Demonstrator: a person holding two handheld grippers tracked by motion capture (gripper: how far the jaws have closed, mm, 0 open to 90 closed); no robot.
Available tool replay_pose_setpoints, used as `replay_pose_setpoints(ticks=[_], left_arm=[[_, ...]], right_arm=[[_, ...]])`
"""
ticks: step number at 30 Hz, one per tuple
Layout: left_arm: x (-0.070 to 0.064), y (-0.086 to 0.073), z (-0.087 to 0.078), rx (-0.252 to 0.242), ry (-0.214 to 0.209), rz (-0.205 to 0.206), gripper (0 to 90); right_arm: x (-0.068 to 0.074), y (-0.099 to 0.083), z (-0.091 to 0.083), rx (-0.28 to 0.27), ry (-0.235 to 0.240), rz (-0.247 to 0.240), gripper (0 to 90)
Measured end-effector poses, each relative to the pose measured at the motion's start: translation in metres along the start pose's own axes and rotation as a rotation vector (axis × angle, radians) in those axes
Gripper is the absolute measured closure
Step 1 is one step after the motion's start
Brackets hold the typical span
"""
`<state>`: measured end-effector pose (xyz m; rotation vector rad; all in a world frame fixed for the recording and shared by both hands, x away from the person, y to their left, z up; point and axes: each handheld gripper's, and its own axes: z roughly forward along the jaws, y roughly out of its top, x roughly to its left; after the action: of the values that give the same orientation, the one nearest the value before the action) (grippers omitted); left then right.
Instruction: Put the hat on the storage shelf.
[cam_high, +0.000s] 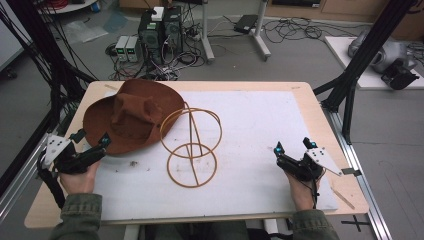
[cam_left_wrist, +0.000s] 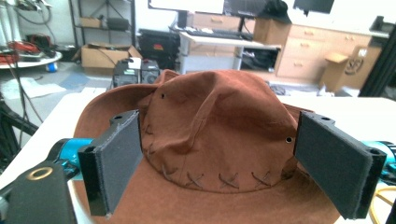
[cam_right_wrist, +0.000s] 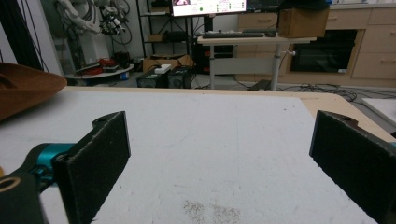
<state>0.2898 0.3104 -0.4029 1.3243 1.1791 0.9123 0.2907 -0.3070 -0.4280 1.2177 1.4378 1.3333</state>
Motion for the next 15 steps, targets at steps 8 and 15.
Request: replay_pose_setpoints(ticks=[8,15], left_arm=[[0.006,0.011,0.025,0.092,-0.018,0.074,15.0],[0.007,0.019,0.041,0.134,-0.050,0.098,15.1]], right_arm=[[-0.002,-0.003,0.000,0.021,0.014,-0.008,4.3],[-0.001,-0.004,0.002,0.032,0.025,-0.021,4.3]])
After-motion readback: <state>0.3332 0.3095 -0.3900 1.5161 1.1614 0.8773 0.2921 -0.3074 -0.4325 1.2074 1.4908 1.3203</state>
